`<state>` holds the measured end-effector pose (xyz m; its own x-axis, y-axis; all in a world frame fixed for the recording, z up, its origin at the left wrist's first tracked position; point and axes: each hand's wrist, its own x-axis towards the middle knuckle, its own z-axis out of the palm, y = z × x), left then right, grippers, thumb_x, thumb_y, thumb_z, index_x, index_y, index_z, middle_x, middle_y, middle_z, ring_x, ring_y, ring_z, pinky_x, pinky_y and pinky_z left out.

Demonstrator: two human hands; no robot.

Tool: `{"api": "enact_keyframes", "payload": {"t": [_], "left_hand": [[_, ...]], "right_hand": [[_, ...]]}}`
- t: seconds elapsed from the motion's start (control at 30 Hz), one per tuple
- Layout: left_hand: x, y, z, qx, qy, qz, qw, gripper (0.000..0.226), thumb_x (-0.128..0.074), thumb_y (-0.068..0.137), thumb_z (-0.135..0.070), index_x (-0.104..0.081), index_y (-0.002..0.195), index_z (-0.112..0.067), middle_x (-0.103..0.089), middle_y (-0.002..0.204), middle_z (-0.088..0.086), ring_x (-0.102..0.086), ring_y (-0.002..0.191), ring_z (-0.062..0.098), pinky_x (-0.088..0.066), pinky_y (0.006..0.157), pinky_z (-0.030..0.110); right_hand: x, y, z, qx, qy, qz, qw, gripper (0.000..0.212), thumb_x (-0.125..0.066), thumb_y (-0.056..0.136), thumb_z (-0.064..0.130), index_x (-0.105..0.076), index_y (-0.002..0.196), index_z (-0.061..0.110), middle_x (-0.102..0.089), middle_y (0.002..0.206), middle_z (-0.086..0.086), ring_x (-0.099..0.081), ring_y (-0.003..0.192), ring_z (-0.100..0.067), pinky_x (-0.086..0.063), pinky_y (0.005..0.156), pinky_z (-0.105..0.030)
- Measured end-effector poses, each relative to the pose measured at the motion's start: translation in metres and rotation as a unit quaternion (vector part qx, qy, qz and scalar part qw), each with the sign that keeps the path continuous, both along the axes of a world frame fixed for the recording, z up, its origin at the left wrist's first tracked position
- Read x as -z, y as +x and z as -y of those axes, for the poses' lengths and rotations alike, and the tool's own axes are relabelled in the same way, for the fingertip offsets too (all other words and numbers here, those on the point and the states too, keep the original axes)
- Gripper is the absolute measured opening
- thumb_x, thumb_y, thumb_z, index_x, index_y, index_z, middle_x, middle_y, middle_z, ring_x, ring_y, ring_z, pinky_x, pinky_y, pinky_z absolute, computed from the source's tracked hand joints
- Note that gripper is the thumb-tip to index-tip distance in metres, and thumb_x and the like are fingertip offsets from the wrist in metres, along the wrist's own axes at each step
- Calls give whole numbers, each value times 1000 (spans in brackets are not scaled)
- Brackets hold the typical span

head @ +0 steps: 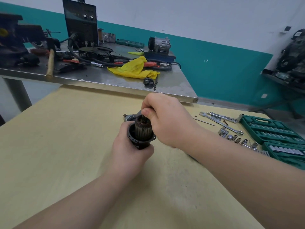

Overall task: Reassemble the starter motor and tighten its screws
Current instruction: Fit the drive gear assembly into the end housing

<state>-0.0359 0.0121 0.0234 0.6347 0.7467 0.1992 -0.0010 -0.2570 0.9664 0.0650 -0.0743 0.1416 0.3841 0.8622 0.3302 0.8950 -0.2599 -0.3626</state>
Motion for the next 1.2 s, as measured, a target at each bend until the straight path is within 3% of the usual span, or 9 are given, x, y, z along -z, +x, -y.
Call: {"api": "enact_keyframes", "payload": {"t": [0.3,0.4,0.57,0.7,0.8,0.9,1.0,1.13,1.2], "left_hand": [[6,3,-3,12,-2,16,1000,55,-85,72,-9,-56,104,-43,-72,92,-14,-69,77,10,-51,55,18],[8,4,-3,15,15,17,1000,53,-83,69,-14,-54,98,-48,-70,92,-13,-68,76,10,-51,54,16],[11,4,-4,20,8,19,1000,47,-79,65,-17,-54,95,-42,-69,88,-12,-65,69,6,-50,53,16],[5,-1,-3,80,-21,23,996,51,-77,55,-15,-58,92,-43,-70,76,-5,-63,58,10,-49,48,23],[1,-1,1,151,-52,59,985,51,-77,51,-2,-65,92,-31,-68,72,3,-58,57,19,-45,47,35],[0,-1,2,192,-69,74,976,50,-77,50,3,-67,89,-26,-67,71,2,-57,58,19,-44,49,32],[0,2,2,173,-92,65,978,54,-81,41,-9,-71,91,-26,-69,76,-4,-63,66,15,-50,57,29],[3,1,3,214,-96,76,969,49,-79,47,-1,-66,90,-20,-65,72,5,-59,63,20,-47,53,31],[4,0,5,245,-88,80,962,46,-77,49,4,-63,89,-17,-61,69,7,-53,60,21,-43,51,30]], "right_hand": [[-4,-10,1,-14,-35,18,999,11,-54,110,21,-52,99,26,-56,106,5,-56,103,-23,-47,92,-41],[-7,-14,-3,-22,-81,54,995,8,-51,111,24,-58,106,22,-59,112,4,-57,107,-24,-47,92,-42],[-14,-19,-9,-32,-117,105,987,14,-51,111,29,-64,113,24,-59,111,6,-59,107,-22,-50,90,-41],[-22,-11,-13,-22,-107,58,992,11,-54,109,30,-63,105,27,-64,109,5,-59,104,-21,-52,89,-40],[-25,4,-13,10,-101,4,995,10,-55,108,30,-60,100,29,-67,102,3,-61,98,-21,-50,80,-34],[-21,16,-4,29,-70,-62,995,14,-60,107,29,-62,94,30,-62,87,13,-58,83,-11,-40,65,-24],[-8,15,9,35,-16,-84,996,22,-62,106,30,-60,86,36,-62,83,15,-55,75,0,-36,60,-21],[3,12,16,56,9,-73,996,19,-61,106,31,-60,87,35,-60,78,15,-53,68,1,-35,57,-20],[4,16,17,85,6,-105,991,20,-62,106,33,-62,86,33,-63,79,12,-55,64,-3,-41,54,-23]]}}
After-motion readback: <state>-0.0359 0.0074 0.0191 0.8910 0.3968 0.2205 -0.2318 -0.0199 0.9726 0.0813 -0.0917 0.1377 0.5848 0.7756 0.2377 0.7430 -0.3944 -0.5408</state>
